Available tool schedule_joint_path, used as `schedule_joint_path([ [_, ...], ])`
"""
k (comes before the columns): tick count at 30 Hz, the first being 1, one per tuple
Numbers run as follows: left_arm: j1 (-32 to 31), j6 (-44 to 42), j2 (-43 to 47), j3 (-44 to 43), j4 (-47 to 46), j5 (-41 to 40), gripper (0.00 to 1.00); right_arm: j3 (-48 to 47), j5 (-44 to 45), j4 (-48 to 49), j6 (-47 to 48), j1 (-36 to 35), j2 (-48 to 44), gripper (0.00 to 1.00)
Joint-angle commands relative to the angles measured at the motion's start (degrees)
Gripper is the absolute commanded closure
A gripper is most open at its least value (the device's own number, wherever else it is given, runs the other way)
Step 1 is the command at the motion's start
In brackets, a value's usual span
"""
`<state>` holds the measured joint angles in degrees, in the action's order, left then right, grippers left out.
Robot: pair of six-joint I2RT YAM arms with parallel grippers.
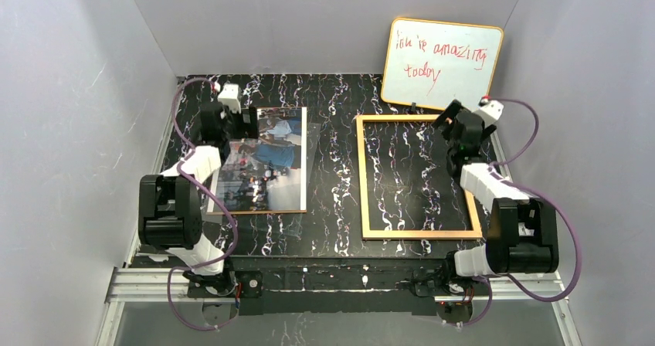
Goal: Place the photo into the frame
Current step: Turn over the photo frame at the center of the board.
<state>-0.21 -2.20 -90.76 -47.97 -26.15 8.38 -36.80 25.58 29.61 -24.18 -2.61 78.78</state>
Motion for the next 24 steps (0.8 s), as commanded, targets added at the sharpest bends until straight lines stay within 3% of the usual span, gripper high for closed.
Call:
schedule_joint_path([
  [1,1.8,-1.0,-2.1,-14.4,29.7,3.8,0.02,-12.5,-10.3,-27.4,-12.2,0.8,2.9,0.01],
  [3,2.5,-1.6,-4.1,-20.8,37.5,4.5,0.02,-15.6,-17.1,-29.2,-8.6,-2.0,4.6,0.01],
  [8,5.4,-1.2,-7.3,-30.7,49.8,8.2,0.02,-26.7,-1.7,-44.6,-3.7,-19.6,11.1,0.01],
  [14,6.6,0.4,-7.1,-32.2,54.7,11.7,0.02,-37.0,7.9,-58.3,-8.0,-34.3,21.4,0.01],
  [18,6.7,0.7,-6.0,-30.7,55.6,12.7,0.02,-41.7,9.6,-63.6,-9.8,-39.6,27.6,0.01],
  [24,6.6,-1.4,-4.9,-29.5,58.2,14.2,0.02,-41.4,8.0,-63.4,-10.1,-41.3,30.7,0.01],
])
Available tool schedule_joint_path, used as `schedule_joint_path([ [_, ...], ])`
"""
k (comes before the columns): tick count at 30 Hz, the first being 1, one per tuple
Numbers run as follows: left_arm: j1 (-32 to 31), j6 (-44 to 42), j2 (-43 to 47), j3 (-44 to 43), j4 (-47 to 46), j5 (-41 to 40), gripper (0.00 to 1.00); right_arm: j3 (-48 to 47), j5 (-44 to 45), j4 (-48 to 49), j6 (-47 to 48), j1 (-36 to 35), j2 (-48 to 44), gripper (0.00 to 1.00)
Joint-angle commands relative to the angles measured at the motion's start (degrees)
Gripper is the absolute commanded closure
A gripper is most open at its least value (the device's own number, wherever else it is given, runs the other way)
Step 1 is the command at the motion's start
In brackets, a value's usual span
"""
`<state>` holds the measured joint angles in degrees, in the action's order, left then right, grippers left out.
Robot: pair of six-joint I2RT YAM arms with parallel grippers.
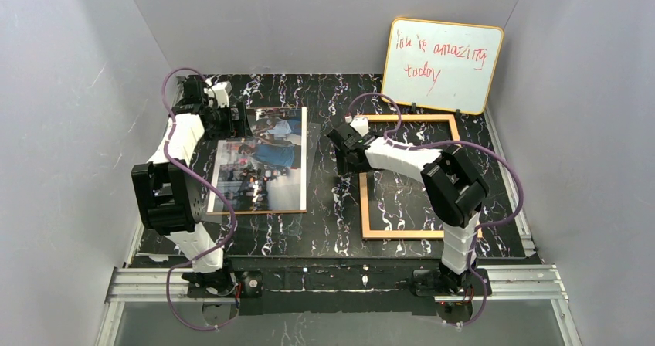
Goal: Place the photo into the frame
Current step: Turn over the photo frame at the center of the board.
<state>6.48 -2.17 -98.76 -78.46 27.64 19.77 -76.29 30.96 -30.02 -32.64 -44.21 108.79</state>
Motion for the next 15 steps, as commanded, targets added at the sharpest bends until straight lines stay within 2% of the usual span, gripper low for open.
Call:
schedule_joint_path([
  [1,-0.1,-1.8,3.3,1.3,4.6,2.9,0.02,-1.6,2.6,-3.7,-1.7,0.2,0.9,0.02],
  [15,-2.3,-3.8,2.8,1.9,6.6,5.8,0.02,6.9,-0.6,2.4,-6.1,0.2,2.2,0.17],
])
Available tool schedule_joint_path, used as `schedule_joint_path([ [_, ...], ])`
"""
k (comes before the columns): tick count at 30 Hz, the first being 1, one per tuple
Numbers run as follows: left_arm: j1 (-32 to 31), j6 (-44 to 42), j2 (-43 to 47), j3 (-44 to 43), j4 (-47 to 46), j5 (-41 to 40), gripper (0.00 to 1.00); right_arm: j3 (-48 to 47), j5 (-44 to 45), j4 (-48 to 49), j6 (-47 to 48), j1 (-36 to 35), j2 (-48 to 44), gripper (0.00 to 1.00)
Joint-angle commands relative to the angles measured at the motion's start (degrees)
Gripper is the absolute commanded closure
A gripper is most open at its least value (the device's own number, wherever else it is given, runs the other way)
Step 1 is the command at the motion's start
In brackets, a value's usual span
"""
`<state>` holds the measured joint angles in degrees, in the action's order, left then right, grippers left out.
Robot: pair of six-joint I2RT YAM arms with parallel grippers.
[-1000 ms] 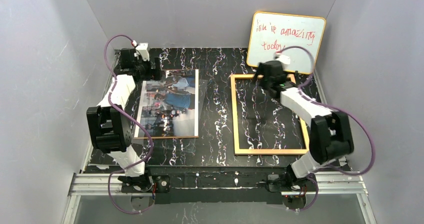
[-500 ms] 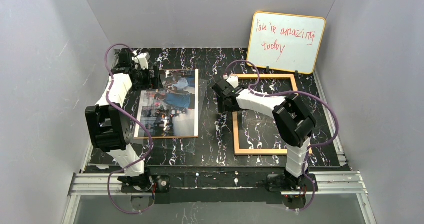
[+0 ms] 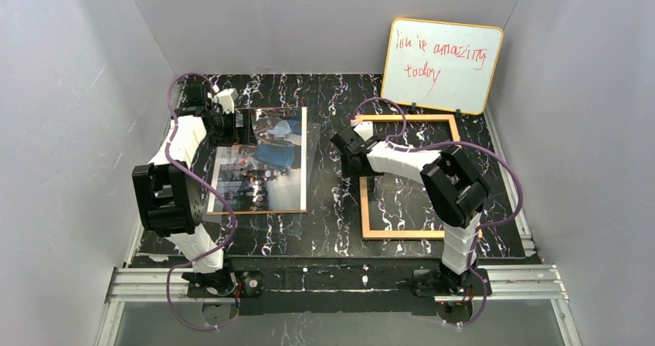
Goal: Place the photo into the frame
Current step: Turn over the photo frame at the center of the board.
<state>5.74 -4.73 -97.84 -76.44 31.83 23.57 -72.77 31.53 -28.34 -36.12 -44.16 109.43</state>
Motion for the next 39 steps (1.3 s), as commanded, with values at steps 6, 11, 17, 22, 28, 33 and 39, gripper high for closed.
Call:
schedule_joint_path([
  [6,-2.8,-2.4,0.5,-1.7,5.2,2.0,0.02,4.6,-3.7,3.0,-4.1,-0.5,1.5,0.24],
  [11,-2.9,-2.1,0.7,-1.8,5.6,1.5,0.02,5.9,-6.7,5.0,-5.4,-0.9,1.0,0.31],
  [17,-2.9,-3.3,2.6,-0.9,5.3,5.7,0.02,5.2,-8.5,5.4,-5.8,-1.2,0.4,0.44],
  [22,-2.8,-1.7,3.2,-1.1,5.4,9.4,0.02,4.7,-9.5,6.1,-6.3,-1.3,-1.0,0.6],
  [28,-2.8,-1.0,2.4,-1.6,6.8,13.6,0.02,5.0,-10.9,7.3,-6.3,-1.5,-1.6,0.78],
  [33,-2.8,0.0,0.1,-4.7,10.3,13.2,0.03,3.2,-12.5,7.4,-5.9,-1.5,-2.8,0.9],
  [39,-1.4,2.5,-2.1,-8.7,13.7,14.1,0.02,-1.2,-15.5,5.8,-6.1,-1.6,-4.8,0.99],
])
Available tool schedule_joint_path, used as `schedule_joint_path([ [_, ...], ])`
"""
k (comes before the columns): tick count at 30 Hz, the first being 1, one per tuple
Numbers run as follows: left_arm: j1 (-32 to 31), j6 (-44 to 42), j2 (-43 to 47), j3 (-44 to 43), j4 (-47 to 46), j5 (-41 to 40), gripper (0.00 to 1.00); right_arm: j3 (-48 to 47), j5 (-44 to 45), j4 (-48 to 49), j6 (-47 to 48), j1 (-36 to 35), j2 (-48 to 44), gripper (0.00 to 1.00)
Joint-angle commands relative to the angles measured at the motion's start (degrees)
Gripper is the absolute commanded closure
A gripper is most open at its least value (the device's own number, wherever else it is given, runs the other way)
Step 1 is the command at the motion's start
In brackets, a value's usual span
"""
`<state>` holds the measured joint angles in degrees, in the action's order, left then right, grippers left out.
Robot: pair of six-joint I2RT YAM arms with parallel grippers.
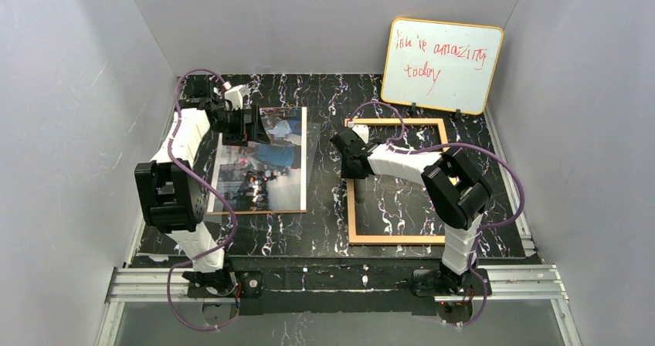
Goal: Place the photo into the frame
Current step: Turn over the photo frame at the center of the board.
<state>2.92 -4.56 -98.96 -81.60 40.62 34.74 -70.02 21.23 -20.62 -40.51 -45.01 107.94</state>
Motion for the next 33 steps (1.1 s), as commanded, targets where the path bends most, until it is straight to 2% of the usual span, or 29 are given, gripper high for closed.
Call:
schedule_joint_path([
  [1,2.1,2.6,-1.6,-4.4,6.0,4.7,0.02,-4.7,-5.5,-2.1,-1.8,-1.0,-3.7,0.99],
  [7,5.4,2.0,-5.3,-9.9,14.4,17.9,0.02,-9.5,-9.8,-2.7,-3.3,-2.0,-5.7,0.99],
  [11,6.9,0.9,-6.0,-11.4,17.4,22.1,0.02,-13.9,-13.7,-3.4,-4.1,-2.7,-6.6,0.99],
  [16,7.4,0.3,-5.6,-11.3,18.5,22.4,0.02,-21.0,-22.5,-3.6,-6.6,-3.0,-7.5,0.99],
  [22,7.5,2.5,-3.9,-9.9,15.1,14.9,0.02,-28.4,-31.1,-1.7,-9.4,-3.1,-9.0,0.99],
  [29,7.4,4.1,-0.6,-6.8,10.7,9.9,0.02,-28.0,-38.3,6.9,-17.0,-2.8,-11.8,0.99],
  [33,7.3,4.1,1.2,-6.4,9.1,9.3,0.02,-27.3,-39.4,11.6,-21.9,-1.9,-13.5,0.99],
])
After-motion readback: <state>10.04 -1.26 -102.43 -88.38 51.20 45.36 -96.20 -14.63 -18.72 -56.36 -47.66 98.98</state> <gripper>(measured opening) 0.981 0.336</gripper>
